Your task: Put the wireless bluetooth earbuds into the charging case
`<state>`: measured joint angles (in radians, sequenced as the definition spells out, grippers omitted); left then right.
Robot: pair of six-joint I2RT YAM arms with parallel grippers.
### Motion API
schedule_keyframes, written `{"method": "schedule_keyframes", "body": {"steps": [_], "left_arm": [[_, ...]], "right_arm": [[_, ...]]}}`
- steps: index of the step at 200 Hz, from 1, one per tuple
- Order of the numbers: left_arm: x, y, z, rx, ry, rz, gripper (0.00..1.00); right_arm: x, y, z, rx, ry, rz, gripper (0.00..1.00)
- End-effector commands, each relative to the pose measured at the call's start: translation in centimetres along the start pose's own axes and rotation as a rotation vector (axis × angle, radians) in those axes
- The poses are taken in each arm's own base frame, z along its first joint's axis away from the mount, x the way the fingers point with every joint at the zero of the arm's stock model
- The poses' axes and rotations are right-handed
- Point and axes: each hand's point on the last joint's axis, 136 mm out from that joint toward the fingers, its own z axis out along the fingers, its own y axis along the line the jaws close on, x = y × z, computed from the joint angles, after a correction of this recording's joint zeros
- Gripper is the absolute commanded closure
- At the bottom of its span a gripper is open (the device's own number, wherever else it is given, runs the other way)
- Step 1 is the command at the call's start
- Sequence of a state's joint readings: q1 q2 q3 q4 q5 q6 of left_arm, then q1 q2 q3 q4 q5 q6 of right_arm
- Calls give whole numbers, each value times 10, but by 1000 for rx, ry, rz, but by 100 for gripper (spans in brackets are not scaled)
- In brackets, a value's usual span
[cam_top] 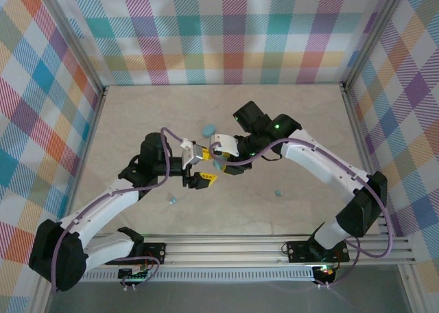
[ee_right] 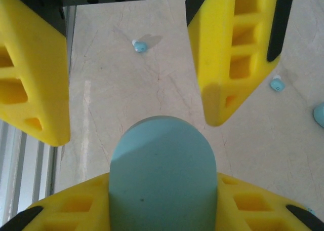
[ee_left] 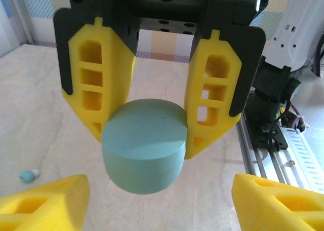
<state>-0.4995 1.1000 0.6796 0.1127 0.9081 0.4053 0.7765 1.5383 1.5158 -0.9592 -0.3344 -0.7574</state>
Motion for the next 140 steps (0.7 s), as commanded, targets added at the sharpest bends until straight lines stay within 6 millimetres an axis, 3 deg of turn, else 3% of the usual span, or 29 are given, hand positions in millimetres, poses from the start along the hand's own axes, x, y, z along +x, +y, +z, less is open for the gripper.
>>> {"method": "schedule_keyframes", "body": {"steps": [1, 73, 140], "left_arm": [[-18, -6, 4, 38, -51, 56, 28], [-11, -4, 11, 26, -41, 26, 40], [2, 15, 15, -68, -76, -78, 38]], "right_arm": [[-10, 8, -9, -1, -60, -67, 75], [-5, 13, -1, -26, -61, -61, 75], [-7, 13, 5, 27, -80, -125, 79]]}}
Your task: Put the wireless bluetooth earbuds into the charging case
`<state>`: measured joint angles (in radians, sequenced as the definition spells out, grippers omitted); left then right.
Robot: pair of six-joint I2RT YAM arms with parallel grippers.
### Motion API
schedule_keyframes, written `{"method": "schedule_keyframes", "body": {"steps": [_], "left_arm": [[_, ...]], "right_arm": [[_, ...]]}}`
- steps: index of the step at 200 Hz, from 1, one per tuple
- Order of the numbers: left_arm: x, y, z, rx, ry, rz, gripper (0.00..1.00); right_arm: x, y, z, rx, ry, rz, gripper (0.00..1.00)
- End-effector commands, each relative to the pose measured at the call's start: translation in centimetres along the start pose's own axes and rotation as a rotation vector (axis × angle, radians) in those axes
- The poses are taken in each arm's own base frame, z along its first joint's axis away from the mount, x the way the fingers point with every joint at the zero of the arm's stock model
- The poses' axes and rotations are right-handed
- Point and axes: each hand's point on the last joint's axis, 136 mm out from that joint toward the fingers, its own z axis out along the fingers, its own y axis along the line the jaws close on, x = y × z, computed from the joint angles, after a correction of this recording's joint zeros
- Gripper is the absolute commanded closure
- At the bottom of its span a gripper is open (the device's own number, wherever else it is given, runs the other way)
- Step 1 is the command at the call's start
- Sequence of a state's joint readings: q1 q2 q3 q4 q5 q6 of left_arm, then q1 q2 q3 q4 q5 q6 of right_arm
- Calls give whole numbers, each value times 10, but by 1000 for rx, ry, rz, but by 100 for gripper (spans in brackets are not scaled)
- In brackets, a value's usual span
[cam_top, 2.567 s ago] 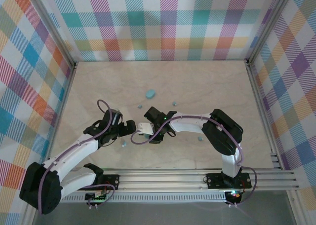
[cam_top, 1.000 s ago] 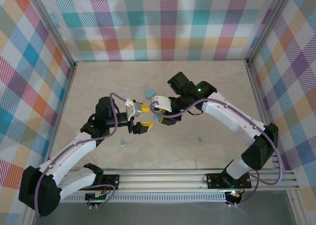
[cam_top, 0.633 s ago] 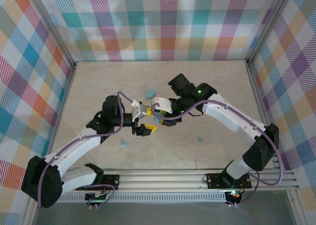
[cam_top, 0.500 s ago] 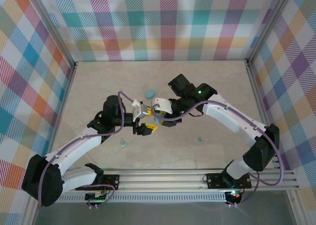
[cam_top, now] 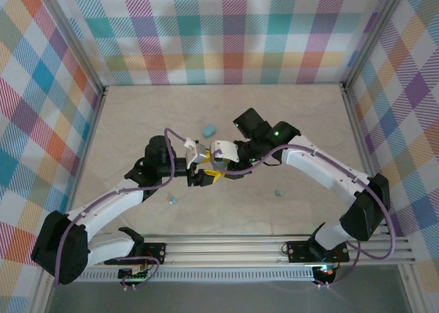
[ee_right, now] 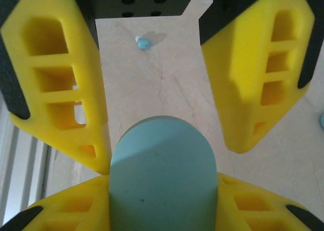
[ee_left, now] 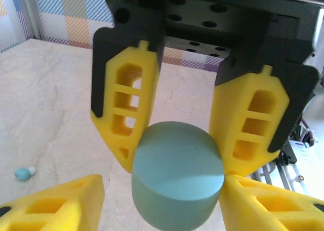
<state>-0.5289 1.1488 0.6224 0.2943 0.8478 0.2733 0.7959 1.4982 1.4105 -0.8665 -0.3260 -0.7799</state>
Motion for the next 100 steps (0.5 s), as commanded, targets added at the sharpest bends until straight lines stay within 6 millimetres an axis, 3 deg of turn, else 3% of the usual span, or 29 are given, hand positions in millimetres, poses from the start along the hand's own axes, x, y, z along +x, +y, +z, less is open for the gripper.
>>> {"method": "schedule_keyframes", "body": {"steps": [1, 37, 100], "left_arm": [[-5, 5, 3, -27, -45, -10, 38], [-7, 6, -1, -53, -58, 11, 37], [-4, -4, -3, -12, -40, 33, 43]], "right_arm": [[-14, 5, -7, 16, -66, -75, 79], [-14, 9, -9, 6, -67, -72, 78], [-18, 13, -11, -4, -93, -79, 79]]}}
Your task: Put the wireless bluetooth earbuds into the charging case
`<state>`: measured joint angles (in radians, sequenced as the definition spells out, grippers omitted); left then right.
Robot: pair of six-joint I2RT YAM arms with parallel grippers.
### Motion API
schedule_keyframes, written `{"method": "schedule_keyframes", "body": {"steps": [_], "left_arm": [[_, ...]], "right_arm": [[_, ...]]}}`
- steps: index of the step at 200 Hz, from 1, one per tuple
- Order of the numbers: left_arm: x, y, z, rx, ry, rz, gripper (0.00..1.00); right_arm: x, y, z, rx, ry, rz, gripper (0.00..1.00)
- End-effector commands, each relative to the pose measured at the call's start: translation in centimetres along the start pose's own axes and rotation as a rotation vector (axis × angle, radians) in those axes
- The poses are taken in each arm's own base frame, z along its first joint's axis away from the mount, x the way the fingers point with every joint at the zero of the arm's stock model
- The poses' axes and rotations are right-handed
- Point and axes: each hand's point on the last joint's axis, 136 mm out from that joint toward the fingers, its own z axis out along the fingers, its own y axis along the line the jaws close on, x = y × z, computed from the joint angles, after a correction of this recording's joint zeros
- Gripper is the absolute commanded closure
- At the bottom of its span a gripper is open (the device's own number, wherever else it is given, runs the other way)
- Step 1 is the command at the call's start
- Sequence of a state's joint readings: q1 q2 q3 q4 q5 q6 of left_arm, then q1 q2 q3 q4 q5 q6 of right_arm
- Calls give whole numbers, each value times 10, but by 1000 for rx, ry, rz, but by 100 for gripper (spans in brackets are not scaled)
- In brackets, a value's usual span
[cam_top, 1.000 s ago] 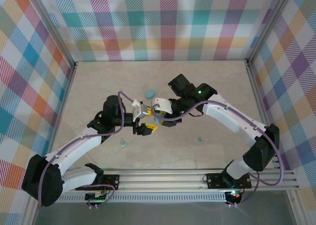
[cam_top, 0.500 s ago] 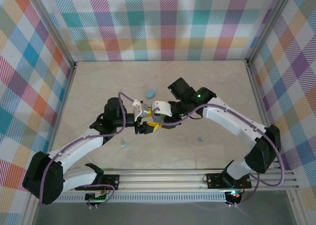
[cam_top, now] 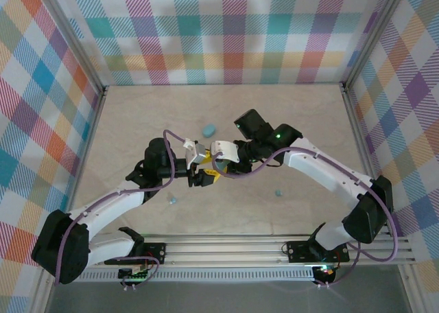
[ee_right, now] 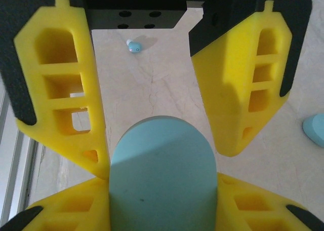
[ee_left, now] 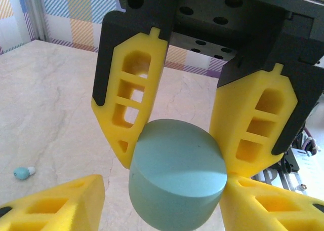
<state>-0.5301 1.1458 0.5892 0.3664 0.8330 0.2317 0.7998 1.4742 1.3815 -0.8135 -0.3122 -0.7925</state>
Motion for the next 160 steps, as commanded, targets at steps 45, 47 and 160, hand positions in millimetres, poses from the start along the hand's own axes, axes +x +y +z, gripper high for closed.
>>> {"method": "schedule_keyframes", "body": {"steps": [45, 47, 160], "left_arm": [[2, -13, -10, 0, 1, 102, 35], [2, -14, -11, -3, 2, 107, 35], [-4, -26, -17, 43, -21, 126, 37]], "right_arm": [[-18, 20, -11, -66, -80, -46, 81], [-18, 20, -11, -68, -80, -46, 81], [-24, 28, -14, -142, -79, -14, 81]]}}
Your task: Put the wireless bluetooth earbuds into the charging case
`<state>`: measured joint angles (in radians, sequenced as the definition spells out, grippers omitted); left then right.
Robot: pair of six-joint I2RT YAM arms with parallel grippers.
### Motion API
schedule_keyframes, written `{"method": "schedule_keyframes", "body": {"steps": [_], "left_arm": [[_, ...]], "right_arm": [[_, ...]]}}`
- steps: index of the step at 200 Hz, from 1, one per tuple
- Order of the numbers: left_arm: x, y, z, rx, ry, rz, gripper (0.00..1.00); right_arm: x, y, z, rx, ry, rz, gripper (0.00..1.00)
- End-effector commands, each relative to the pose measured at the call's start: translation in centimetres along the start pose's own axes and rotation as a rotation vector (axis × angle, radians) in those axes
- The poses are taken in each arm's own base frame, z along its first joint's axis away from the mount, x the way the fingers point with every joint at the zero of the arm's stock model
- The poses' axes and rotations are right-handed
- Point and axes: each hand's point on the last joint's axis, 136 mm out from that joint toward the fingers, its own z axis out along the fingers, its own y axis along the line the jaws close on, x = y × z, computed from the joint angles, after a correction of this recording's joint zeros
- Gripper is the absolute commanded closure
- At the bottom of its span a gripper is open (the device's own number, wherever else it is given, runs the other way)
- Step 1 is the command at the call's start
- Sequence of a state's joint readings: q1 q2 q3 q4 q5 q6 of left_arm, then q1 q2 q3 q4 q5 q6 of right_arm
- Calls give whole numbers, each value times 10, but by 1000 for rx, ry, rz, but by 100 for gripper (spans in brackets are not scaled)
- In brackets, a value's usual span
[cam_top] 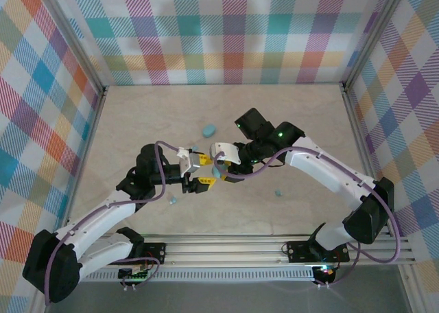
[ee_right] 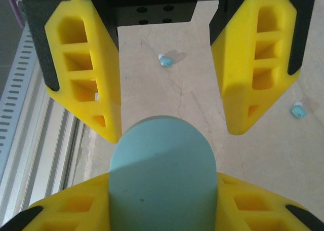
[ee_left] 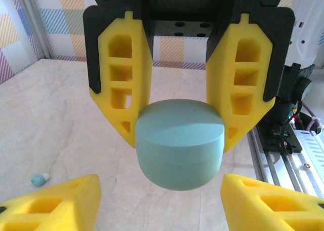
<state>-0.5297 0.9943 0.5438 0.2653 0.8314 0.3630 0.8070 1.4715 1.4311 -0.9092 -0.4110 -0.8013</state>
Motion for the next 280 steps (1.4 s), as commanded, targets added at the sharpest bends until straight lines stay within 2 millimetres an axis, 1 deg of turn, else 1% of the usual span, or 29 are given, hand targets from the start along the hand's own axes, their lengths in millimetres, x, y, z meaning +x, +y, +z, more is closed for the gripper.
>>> {"method": "schedule_keyframes", "body": {"steps": [1, 32, 80, 136, 149, 168, 177, 225, 243, 260, 280], "left_arm": [[-3, -5, 2, 44, -22, -9, 37], [-12, -6, 5, 74, -47, -24, 38], [-16, -6, 7, 89, -52, -35, 41], [-18, -3, 10, 86, -72, -58, 39], [-18, -3, 11, 89, -71, -59, 40], [-17, -3, 12, 96, -66, -63, 47], [-17, -3, 12, 99, -67, -64, 48], [-19, -4, 11, 98, -73, -57, 45], [-20, -5, 10, 99, -75, -55, 45], [-19, -6, 10, 106, -69, -58, 48], [-17, -6, 12, 117, -59, -65, 58]], "right_arm": [[-11, 7, -1, -40, -36, -20, 81], [-8, 5, 2, -31, -18, -24, 81], [-9, 3, 3, -21, -25, -33, 81], [-7, -2, 6, -2, -18, -38, 82], [-7, -2, 6, -3, -17, -40, 82], [-8, -2, 6, -3, -21, -40, 82], [-8, -2, 7, -3, -19, -41, 82], [-1, -3, 10, -3, 10, -36, 82], [0, -3, 10, -2, 12, -38, 82], [-1, -3, 10, -3, 7, -40, 82], [-4, -2, 9, -4, -2, -41, 82]]}}
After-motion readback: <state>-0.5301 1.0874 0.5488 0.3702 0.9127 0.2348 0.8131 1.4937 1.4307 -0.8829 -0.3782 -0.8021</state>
